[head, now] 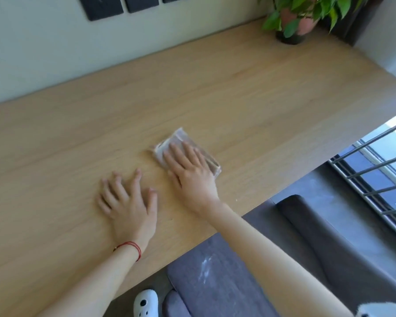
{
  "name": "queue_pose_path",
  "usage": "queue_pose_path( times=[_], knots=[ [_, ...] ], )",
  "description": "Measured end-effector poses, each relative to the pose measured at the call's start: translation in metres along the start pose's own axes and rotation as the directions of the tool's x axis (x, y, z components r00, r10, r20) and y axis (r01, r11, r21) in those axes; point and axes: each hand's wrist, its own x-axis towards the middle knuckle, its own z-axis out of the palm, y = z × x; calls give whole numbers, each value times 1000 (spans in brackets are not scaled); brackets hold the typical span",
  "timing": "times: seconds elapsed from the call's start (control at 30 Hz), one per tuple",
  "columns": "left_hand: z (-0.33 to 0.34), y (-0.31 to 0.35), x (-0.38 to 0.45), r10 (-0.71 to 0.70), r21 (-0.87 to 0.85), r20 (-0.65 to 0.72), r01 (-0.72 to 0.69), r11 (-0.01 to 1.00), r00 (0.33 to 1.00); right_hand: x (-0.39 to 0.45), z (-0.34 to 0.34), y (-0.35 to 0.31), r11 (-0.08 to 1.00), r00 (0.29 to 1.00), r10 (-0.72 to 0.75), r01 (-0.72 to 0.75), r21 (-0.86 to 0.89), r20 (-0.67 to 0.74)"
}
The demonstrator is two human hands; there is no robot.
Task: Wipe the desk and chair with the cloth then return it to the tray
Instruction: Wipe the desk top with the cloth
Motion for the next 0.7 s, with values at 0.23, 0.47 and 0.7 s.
queue_pose_path(
  times=[0.23, 0.47, 0.7],
  knots=[
    [-3, -1, 3, 13, 11, 32, -14, 1000, 999, -42, -59, 123, 983, 995, 86, -93, -157, -51],
    [-4, 0, 4, 11, 29, 63, -12, 1000, 998, 96, -53, 115, 861, 865, 483, -498, -103, -137],
    [-4, 0, 1, 17, 13, 38, -18, 1000, 999, 43, 21, -36, 989, 989, -143, 144, -19, 40]
  ],
)
